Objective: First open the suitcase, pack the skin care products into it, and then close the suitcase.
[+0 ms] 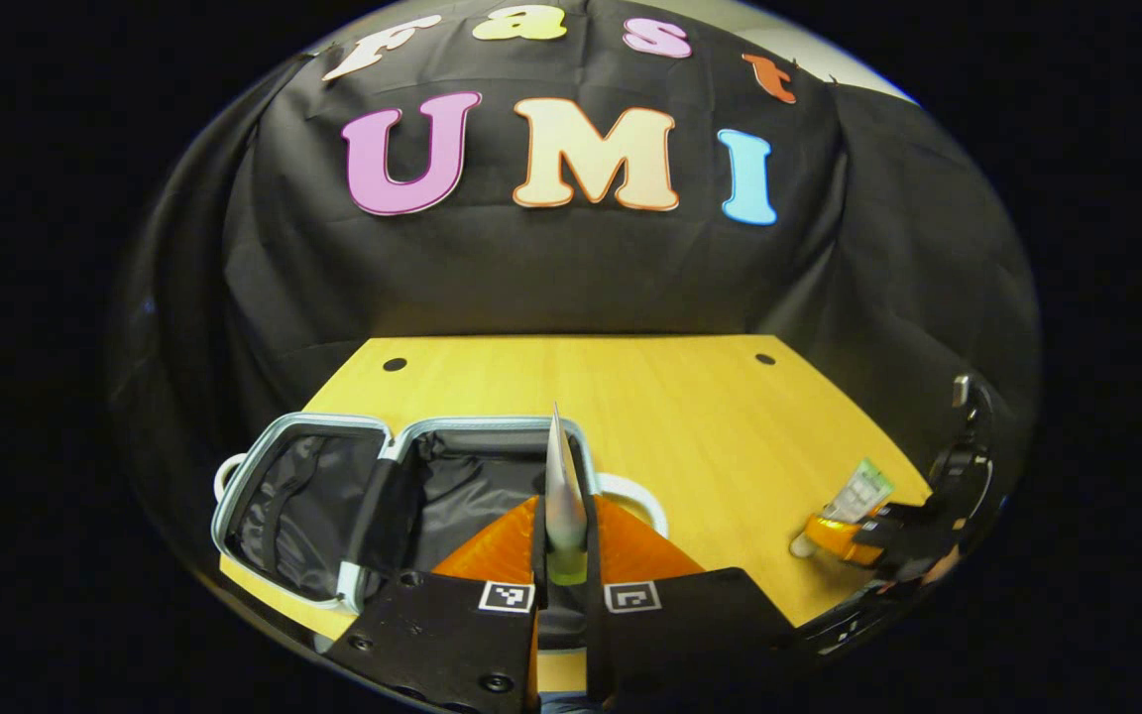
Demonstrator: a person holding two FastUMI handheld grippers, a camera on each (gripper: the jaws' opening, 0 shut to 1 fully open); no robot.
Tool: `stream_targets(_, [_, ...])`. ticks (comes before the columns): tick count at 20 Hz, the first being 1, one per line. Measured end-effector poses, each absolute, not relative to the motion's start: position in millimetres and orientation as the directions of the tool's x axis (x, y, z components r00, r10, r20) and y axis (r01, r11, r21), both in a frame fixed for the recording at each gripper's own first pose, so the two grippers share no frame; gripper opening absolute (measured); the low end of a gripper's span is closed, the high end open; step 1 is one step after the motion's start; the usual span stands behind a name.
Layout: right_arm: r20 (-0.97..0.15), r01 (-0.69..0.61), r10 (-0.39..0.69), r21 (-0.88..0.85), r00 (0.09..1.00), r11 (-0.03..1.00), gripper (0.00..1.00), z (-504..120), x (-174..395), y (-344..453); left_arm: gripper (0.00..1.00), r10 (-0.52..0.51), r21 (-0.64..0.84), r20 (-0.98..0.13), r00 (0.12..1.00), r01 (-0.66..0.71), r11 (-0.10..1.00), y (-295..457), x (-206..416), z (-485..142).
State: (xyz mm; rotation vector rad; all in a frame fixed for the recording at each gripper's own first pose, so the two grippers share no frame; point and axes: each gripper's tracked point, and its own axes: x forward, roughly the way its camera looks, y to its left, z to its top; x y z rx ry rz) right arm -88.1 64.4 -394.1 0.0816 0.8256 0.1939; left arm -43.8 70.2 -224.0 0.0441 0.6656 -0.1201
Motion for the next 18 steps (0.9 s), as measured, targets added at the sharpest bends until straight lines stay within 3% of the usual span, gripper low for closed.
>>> stream_targets(8, [-0.669,-0.235,0.457,0.399,0.586,0.886,0.28,-298,-79,189,0.12,-0.066,-0.003,-0.892,0.446,0.141,0.990,138,-51,-332])
stream_targets(12, [-0.634,-0.277,0.607,0.547,0.479,0.790,0.27,-279,-90,270,0.12,-0.148,-0.093,-0.896,0.418,0.151,0.984,137,-43,-358])
stream_targets(14, [-0.643,-0.285,0.648,0.585,0.409,0.759,0.27,-287,-95,302,0.17,-0.165,-0.101,-0.894,0.417,0.170,0.980,142,-40,-368])
stream_targets(17, [-0.680,-0.259,0.643,0.590,0.352,0.765,0.27,-310,-91,332,0.98,-0.220,-0.145,-0.854,0.472,0.190,0.971,141,-29,-356])
stream_targets(18, [-0.702,-0.244,0.632,0.583,0.328,0.775,0.27,-321,-91,339,0.97,-0.251,-0.178,-0.827,0.503,0.189,0.966,142,-31,-339])
